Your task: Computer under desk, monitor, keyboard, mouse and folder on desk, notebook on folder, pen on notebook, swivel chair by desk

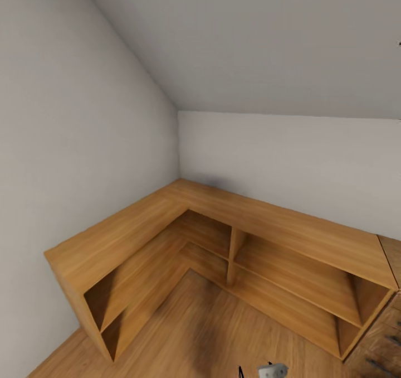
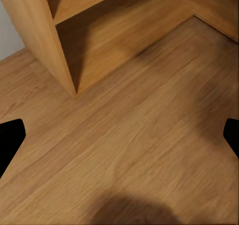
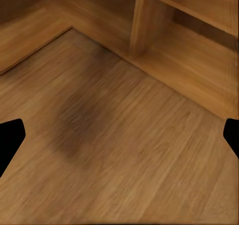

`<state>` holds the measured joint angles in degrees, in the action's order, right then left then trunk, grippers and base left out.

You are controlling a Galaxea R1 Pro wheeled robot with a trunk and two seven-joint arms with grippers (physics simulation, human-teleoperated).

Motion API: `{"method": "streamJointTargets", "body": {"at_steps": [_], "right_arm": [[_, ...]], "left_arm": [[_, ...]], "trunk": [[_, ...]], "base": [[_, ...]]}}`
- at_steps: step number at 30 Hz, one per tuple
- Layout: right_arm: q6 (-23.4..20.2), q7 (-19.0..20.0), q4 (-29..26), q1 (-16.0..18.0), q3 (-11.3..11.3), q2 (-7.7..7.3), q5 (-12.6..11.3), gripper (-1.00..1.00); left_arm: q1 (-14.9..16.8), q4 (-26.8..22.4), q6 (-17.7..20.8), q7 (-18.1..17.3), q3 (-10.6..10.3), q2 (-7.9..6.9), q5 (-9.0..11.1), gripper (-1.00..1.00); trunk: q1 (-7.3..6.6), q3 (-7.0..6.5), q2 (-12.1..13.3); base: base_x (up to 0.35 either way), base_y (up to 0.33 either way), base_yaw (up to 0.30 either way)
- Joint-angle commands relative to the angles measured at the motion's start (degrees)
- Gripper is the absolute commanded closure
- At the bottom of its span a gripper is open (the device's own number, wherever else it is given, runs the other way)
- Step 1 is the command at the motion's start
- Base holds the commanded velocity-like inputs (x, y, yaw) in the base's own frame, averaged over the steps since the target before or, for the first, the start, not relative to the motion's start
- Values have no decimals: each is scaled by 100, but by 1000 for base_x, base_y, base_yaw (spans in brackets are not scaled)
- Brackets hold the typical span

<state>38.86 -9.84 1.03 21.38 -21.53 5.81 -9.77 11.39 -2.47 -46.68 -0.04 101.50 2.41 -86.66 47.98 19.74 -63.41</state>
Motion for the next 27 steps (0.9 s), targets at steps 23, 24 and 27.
{"method": "streamJointTargets", "body": {"at_steps": [23, 24, 27], "right_arm": [[7, -18, 11, 7, -53, 26, -34, -100], [7, -18, 11, 7, -53, 24, -34, -100], [7, -18, 11, 7, -55, 26, -34, -100]], "left_arm": [[4, -16, -16, -4, 47, 5, -61, -100], [4, -16, -16, -4, 46, 5, -61, -100], [4, -16, -16, 2, 48, 5, -61, -100]], "trunk": [[0, 7, -4], [0, 7, -4], [0, 7, -4]], "base": [[0, 0, -260], [0, 0, -259], [0, 0, -259]]}}
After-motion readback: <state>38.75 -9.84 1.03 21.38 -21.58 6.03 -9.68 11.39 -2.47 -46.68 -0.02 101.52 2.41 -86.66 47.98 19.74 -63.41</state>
